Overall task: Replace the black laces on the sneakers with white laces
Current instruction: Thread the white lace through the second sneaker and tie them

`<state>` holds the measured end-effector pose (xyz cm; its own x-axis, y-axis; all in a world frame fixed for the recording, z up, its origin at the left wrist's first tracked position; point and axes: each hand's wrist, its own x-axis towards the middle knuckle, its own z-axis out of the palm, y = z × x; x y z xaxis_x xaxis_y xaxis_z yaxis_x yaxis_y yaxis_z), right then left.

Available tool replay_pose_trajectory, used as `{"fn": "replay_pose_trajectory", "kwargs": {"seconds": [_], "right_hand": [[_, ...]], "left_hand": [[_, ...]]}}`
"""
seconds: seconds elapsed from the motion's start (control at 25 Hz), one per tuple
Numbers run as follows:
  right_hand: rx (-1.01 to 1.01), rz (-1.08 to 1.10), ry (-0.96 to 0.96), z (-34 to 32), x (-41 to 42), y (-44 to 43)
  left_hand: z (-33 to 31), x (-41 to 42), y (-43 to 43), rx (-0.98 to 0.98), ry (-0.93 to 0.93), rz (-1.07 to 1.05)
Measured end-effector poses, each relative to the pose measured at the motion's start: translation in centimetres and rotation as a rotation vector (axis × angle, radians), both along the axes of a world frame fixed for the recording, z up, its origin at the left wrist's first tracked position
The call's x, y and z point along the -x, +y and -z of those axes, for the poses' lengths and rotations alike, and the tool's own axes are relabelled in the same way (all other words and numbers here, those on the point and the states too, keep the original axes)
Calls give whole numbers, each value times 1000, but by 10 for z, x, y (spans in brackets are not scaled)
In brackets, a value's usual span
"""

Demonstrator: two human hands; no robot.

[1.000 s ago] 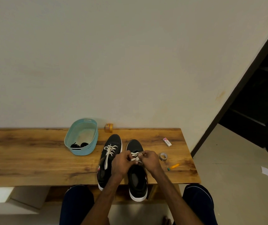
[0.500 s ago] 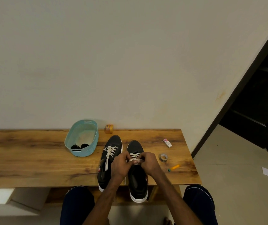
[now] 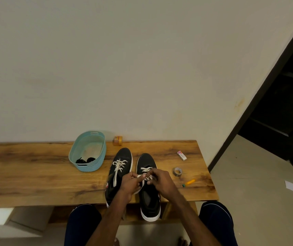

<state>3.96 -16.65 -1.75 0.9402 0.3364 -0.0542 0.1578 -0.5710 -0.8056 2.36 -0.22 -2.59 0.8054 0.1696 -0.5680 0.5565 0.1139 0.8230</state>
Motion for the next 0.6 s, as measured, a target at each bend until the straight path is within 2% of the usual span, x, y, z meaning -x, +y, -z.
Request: {"fn": "replay_pose_trajectory", "kwargs": {"seconds": [0.12,0.32,0.6], "right_hand": [[13,58,-72,3,3,8],[116,237,-118,19,7,-9],[377,248,-153,32,26,-50]], "left_hand": [[0,2,0,61,76,-24],[-2,-9,6,193,167,-200],[13,-9,-10,-94,102,-358]]}}
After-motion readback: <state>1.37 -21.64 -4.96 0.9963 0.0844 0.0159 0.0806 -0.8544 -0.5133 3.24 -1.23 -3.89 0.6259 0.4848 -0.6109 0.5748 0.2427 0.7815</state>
